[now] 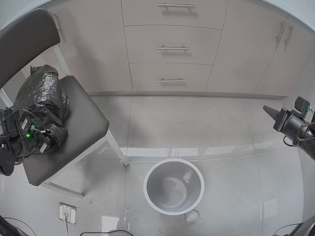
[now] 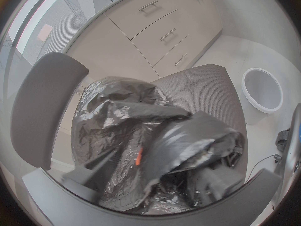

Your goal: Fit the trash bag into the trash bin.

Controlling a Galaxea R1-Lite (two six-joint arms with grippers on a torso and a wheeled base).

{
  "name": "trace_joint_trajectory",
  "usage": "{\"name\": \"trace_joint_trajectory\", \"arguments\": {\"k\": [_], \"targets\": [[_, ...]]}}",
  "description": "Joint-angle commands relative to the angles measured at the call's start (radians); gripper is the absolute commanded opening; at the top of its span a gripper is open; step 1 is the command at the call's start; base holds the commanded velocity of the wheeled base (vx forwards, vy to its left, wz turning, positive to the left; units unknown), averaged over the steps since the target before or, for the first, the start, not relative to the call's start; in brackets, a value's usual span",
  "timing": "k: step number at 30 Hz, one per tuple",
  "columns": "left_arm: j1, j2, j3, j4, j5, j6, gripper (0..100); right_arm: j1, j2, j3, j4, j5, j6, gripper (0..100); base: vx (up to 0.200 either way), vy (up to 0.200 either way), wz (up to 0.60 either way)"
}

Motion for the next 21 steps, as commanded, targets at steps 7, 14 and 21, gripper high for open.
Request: {"name": "trace_joint_trajectory", "arguments": {"k": [7,14,21], "targets": [[-0.051,0.033,-0.017,-0.008,-0.003,-0.029,0,0.0,-0.001,0.0,0.0,0.002,0.0,0,0.0,0.0,0.0],[-0.141,0.017,-0.106,-0.008,-0.006,-0.343,0,0.0,-0.001,0.002,0.0,0.002,-0.001,0,0.0,0.0,0.0],[-0.332,-0.081,-0.405,0.05,0.011,-1.132,0,0.0,0.002,0.003,0.0,0.002,0.0,0,0.0,0.0,0.0]]}}
